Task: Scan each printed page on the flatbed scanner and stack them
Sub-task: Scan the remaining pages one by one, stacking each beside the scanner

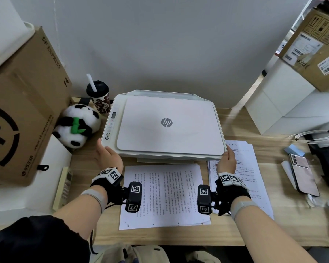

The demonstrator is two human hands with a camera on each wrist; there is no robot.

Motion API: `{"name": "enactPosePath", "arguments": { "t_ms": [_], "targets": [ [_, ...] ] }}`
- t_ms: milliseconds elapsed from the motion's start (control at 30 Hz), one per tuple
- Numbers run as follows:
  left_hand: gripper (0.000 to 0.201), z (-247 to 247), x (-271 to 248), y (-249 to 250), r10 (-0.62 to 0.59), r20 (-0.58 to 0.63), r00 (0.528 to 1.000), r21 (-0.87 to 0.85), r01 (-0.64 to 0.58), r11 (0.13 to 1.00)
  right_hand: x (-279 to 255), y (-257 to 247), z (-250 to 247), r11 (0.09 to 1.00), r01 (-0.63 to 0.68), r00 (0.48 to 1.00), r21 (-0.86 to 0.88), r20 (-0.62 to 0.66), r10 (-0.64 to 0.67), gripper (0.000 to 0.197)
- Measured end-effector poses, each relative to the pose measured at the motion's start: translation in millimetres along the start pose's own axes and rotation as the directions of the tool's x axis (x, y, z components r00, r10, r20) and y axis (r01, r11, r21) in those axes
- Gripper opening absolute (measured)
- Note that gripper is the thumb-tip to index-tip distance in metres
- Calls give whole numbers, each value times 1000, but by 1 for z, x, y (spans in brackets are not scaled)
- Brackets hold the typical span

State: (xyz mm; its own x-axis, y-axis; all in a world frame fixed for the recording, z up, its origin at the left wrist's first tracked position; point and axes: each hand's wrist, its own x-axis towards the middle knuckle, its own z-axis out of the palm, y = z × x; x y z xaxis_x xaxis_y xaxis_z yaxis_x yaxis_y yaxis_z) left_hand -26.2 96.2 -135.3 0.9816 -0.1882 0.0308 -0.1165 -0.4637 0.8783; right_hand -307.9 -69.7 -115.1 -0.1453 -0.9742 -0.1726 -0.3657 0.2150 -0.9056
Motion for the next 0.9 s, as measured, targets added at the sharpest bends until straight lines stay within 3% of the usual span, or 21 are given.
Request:
{"name": "enactPosePath", "arguments": {
  "t_ms": [500,700,800,900],
  "targets": [
    [46,-2,3,0,-2,33,999,38,1,999,-1,-1,1,1000,-10,1000,5,-15,10,39],
    [44,-14,19,14,-124,111,986,121,110,986,0,-4,2,1000,-17,1000,-10,-25,17,39],
    [52,-25,30,39,-71,110,991,287,37,957,2,-5,3,999,-39,998,-37,-43,37,38],
    [51,-30,33,61,7,222,975,436,-105,894,6,-6,3,993,-110,993,-37,-58,108,37]
  ]
}}
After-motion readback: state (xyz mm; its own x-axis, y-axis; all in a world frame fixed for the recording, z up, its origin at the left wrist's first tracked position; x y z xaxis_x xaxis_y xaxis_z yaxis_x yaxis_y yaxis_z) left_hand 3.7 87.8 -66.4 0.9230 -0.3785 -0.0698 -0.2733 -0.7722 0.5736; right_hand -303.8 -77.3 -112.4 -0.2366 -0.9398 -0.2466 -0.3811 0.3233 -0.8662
